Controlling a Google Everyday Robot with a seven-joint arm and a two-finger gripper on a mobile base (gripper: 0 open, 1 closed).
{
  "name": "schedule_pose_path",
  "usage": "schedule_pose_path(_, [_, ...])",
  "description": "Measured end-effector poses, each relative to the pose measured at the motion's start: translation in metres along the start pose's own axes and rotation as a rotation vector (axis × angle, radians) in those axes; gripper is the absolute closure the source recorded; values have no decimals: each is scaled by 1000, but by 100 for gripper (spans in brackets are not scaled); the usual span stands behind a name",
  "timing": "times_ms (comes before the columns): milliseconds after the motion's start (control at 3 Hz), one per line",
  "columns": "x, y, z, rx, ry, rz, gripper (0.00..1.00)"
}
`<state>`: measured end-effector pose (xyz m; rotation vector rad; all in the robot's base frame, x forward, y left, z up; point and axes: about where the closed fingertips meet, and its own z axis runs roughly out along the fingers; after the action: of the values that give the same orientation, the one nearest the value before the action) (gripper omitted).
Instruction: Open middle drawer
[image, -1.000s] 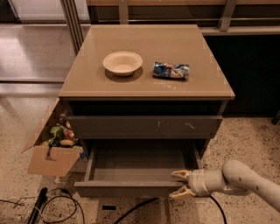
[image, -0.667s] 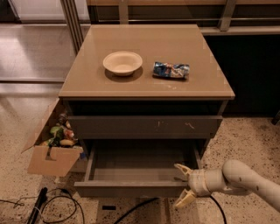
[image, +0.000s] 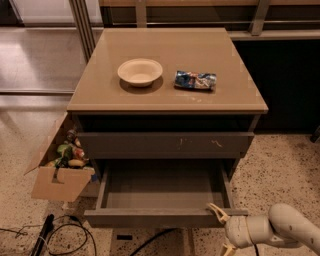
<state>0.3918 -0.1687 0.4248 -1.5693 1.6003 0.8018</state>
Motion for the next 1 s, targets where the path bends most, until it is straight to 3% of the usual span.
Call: schedule_pose_path(1000, [-3, 0, -2, 0, 0, 0, 71])
